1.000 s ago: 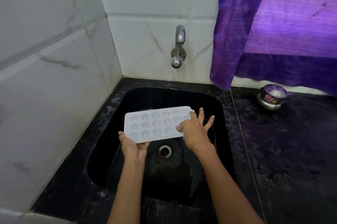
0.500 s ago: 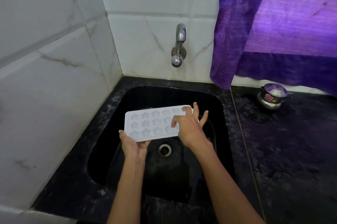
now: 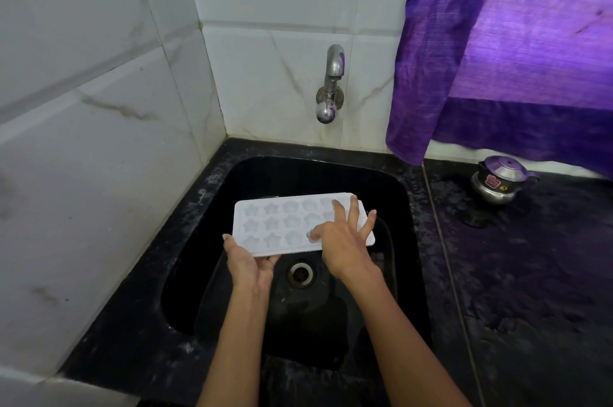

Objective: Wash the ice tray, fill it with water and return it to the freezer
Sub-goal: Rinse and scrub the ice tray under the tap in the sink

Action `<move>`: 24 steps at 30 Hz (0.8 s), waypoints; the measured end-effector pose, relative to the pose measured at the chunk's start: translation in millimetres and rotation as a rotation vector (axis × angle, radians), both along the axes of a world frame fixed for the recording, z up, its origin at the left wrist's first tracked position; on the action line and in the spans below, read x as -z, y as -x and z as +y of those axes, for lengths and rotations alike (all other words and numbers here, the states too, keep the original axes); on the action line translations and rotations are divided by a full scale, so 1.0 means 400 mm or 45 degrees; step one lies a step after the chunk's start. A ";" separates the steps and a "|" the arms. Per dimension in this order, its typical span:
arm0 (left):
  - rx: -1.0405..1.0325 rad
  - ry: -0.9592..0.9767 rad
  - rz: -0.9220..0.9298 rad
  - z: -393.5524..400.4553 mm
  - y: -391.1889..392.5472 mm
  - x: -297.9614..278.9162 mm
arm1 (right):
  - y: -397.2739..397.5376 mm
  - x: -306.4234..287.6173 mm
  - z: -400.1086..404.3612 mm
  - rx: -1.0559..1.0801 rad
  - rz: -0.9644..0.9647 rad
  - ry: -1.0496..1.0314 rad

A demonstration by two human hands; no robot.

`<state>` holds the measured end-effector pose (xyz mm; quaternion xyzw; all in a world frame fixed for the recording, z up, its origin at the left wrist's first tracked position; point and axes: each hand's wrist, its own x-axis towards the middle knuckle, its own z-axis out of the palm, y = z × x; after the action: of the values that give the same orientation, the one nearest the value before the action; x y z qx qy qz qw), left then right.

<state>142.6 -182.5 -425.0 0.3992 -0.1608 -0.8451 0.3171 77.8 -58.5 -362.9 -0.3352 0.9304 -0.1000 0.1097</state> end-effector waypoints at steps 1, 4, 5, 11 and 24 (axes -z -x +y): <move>0.000 0.000 -0.001 0.000 0.001 0.001 | -0.001 -0.001 0.000 -0.001 -0.001 -0.005; -0.002 -0.004 -0.001 0.000 0.002 0.003 | 0.001 -0.002 0.005 0.010 -0.009 -0.004; -0.005 -0.010 0.003 0.000 0.002 0.004 | 0.003 -0.003 0.007 0.013 -0.006 -0.009; 0.007 0.006 0.002 0.003 0.004 0.000 | -0.001 -0.006 0.004 0.011 -0.011 -0.020; 0.039 0.003 -0.021 0.017 0.006 -0.006 | -0.014 -0.010 -0.017 -0.052 0.071 0.070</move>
<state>140.0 -175.5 -422.5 0.4032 -0.1707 -0.8464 0.3032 83.6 -65.5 -358.8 -0.3595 0.9230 -0.1140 0.0764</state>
